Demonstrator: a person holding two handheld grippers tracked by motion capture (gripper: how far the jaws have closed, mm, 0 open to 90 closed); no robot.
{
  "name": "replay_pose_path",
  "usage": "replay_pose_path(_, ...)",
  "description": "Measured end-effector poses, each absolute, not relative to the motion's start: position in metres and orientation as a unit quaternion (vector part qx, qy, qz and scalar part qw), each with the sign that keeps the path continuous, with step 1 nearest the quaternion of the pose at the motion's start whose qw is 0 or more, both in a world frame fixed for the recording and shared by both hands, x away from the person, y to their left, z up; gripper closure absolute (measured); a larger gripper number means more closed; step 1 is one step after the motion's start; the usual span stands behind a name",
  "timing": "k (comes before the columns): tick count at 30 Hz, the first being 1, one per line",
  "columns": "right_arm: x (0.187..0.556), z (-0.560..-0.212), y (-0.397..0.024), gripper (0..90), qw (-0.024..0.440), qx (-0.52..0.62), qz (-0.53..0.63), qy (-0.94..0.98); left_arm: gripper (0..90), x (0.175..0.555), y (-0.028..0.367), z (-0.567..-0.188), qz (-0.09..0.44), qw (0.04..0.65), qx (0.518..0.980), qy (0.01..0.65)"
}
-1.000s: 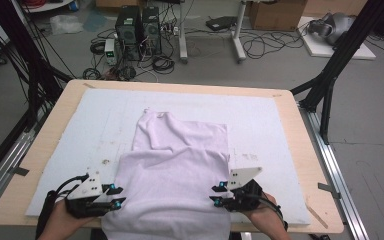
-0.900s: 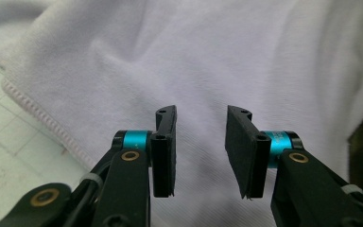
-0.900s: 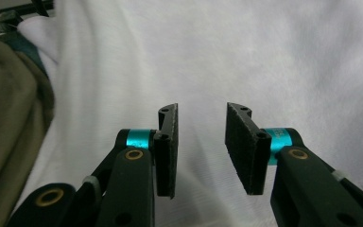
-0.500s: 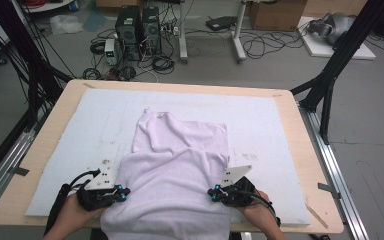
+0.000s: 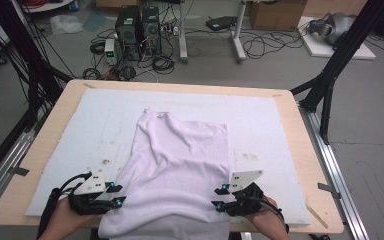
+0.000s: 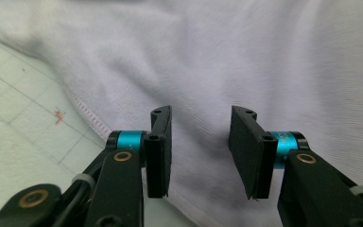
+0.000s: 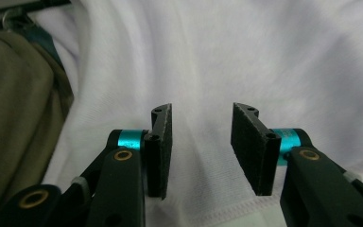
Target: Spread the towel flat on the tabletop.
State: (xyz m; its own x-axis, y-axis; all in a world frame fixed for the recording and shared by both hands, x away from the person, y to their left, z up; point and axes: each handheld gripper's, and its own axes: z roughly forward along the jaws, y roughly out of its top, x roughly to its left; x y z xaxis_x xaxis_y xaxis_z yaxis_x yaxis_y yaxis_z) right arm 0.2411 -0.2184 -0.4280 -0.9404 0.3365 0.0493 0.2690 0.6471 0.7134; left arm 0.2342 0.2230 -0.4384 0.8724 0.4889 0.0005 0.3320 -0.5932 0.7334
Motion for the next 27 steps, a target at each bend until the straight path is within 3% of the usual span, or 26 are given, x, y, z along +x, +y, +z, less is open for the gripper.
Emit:
replay_pose_path(2,0.244,-0.437,-0.213,61.7,0.039,0.161,0.373,0.913,66.7,0.238,0.222,-0.442,0.093,0.396,0.884,0.229)
replay_pose_path(4,0.245,-0.442,-0.210,67.0,0.040,0.165,0.381,0.909,84.9,0.239,0.221,-0.441,0.086,0.395,0.885,0.231)
replay_pose_path(7,0.248,-0.441,-0.211,85.5,0.037,0.172,0.382,0.907,87.4,0.235,0.221,-0.439,0.091,0.389,0.887,0.232)
replay_pose_path(14,0.230,-0.430,-0.212,87.6,0.024,0.150,0.396,0.905,88.0,0.200,0.238,-0.427,0.104,0.402,0.880,0.229)
replay_pose_path(15,0.224,-0.425,-0.214,86.3,0.025,0.146,0.405,0.902,87.8,0.195,0.239,-0.425,0.106,0.405,0.880,0.224)
replay_pose_path(17,0.219,-0.416,-0.219,74.8,0.031,0.147,0.421,0.895,83.0,0.191,0.241,-0.421,0.115,0.410,0.877,0.221)
replay_pose_path(19,0.222,-0.413,-0.222,68.7,0.041,0.161,0.412,0.896,69.3,0.199,0.240,-0.420,0.117,0.412,0.874,0.231)
replay_pose_path(24,0.247,-0.428,-0.219,62.9,0.053,0.187,0.385,0.902,58.9,0.232,0.227,-0.430,0.114,0.401,0.874,0.248)
replay_pose_path(27,0.262,-0.433,-0.221,62.2,0.039,0.202,0.400,0.893,58.0,0.249,0.220,-0.438,0.107,0.389,0.878,0.259)
